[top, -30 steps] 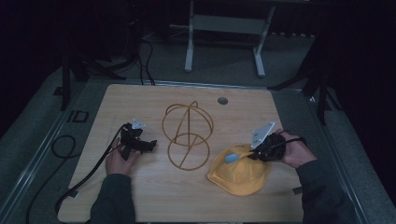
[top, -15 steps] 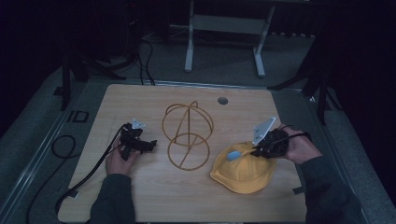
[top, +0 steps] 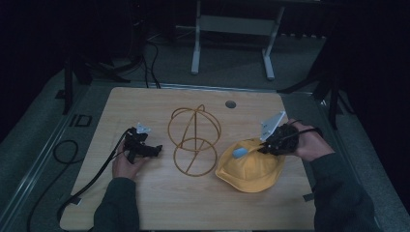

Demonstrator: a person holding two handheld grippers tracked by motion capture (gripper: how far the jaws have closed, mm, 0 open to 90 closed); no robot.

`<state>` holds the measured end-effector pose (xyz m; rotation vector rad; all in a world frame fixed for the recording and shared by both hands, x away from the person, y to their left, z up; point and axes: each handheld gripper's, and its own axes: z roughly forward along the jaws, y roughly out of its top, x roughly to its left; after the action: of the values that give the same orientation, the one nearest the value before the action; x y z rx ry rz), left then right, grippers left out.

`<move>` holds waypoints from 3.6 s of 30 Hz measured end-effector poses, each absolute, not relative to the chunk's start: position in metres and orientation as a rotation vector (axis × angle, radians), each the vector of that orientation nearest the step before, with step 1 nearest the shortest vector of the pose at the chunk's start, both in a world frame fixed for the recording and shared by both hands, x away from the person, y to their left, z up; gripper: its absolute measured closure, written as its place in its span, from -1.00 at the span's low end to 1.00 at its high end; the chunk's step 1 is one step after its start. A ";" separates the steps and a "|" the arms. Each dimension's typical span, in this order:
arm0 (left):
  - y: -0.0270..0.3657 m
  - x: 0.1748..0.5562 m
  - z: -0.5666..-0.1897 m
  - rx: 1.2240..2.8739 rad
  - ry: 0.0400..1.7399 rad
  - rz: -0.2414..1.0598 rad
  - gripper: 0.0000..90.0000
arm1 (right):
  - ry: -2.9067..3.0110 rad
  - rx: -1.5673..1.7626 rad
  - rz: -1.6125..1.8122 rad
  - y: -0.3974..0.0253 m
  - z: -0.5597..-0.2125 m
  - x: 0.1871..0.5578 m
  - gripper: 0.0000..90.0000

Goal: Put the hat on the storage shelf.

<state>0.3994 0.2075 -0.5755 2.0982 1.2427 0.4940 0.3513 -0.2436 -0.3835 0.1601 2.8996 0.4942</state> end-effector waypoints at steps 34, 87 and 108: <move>0.209 0.396 -0.575 2.094 1.216 0.500 -0.76 | 2.851 0.206 0.434 -0.253 -0.342 0.357 0.88; 0.208 0.396 -0.575 2.091 1.218 0.502 -0.76 | 2.760 0.354 0.549 -0.271 -0.257 0.376 0.88; 0.208 0.396 -0.575 2.091 1.217 0.503 -0.76 | 2.693 0.317 0.637 -0.267 -0.230 0.367 0.88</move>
<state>0.3957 0.2082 -0.5747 2.0907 1.2174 0.5025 0.3669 -0.2669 -0.2299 0.3167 2.6931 0.6374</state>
